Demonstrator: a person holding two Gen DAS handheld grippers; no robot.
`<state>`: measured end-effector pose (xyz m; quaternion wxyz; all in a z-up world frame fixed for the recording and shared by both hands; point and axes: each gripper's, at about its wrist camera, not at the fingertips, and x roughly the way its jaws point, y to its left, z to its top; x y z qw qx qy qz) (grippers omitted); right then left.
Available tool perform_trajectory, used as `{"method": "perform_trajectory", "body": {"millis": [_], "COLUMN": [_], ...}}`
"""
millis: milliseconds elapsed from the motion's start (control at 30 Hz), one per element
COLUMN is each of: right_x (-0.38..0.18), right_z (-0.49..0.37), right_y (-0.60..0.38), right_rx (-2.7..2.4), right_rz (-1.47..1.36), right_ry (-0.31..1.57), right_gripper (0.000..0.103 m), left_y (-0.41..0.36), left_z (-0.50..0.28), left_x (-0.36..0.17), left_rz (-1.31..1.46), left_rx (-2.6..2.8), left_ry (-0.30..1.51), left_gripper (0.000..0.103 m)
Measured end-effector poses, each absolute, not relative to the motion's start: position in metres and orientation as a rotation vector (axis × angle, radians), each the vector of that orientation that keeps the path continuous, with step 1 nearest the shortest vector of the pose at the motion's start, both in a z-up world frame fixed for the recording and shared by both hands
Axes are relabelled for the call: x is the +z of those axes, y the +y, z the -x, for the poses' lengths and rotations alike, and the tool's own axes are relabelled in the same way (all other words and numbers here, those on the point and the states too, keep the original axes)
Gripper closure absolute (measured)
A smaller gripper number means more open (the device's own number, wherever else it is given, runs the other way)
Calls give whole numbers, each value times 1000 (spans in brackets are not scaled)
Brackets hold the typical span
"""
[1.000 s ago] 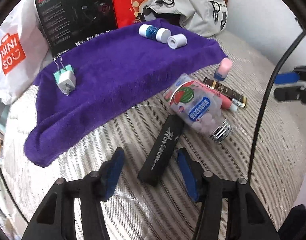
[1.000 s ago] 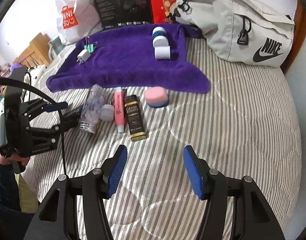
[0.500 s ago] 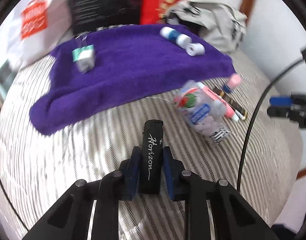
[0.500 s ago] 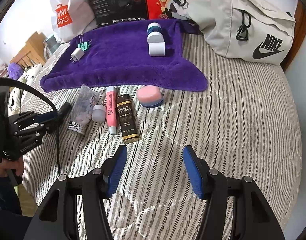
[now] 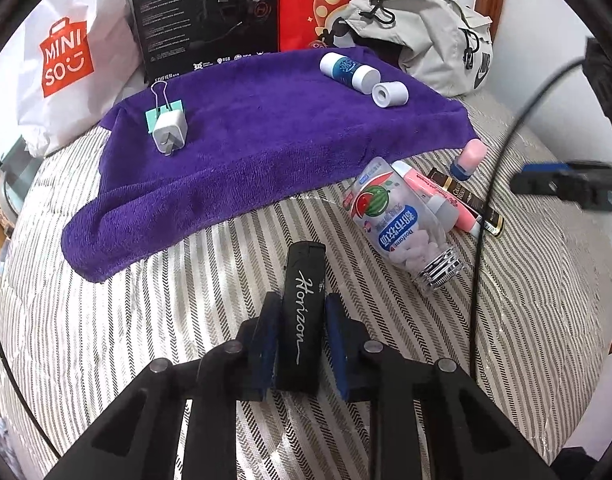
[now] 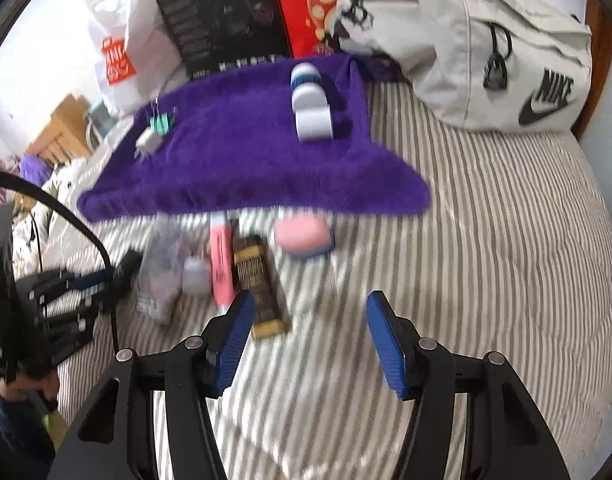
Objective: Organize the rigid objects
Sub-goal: 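Grasp the black Horizon stick with the left tool, then carry the Horizon stick toward the towel with the left tool while the right grasps the pink container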
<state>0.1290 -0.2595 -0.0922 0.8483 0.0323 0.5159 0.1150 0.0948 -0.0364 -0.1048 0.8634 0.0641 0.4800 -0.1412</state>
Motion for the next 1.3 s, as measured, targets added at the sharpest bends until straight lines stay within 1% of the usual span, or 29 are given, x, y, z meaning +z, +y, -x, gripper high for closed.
{"method": "perform_trajectory", "body": {"millis": [200, 367, 400, 467, 533, 667, 1300], "right_x": [-116, -121, -120, -121, -121, -120, -98], "right_z": [-155, -157, -158, -158, -158, -160, -138], "right_y": [-248, -244, -243, -240, -239, -248, -258], "right_rx": [232, 210, 205, 189, 183, 200, 259], "right_rz": [-74, -55, -46, -7, 33, -28, -54], "right_ry": [1082, 1023, 1011, 999, 995, 1009, 1027], "right_gripper": [45, 45, 47, 55, 66, 66, 66], "left_y": [-41, -41, -41, -41, -41, -41, -10], "left_z": [-93, -91, -91, -92, -92, -93, -96], "left_x": [-106, -106, -106, -106, -106, -105, -96], "left_rz": [-154, -147, -153, -153, -151, -153, -38], "left_rx": [-283, -272, -270, -269, -271, -271, -277], "left_ry": [1001, 992, 991, 993, 998, 1001, 1020], "left_gripper": [81, 81, 81, 81, 81, 81, 82]}}
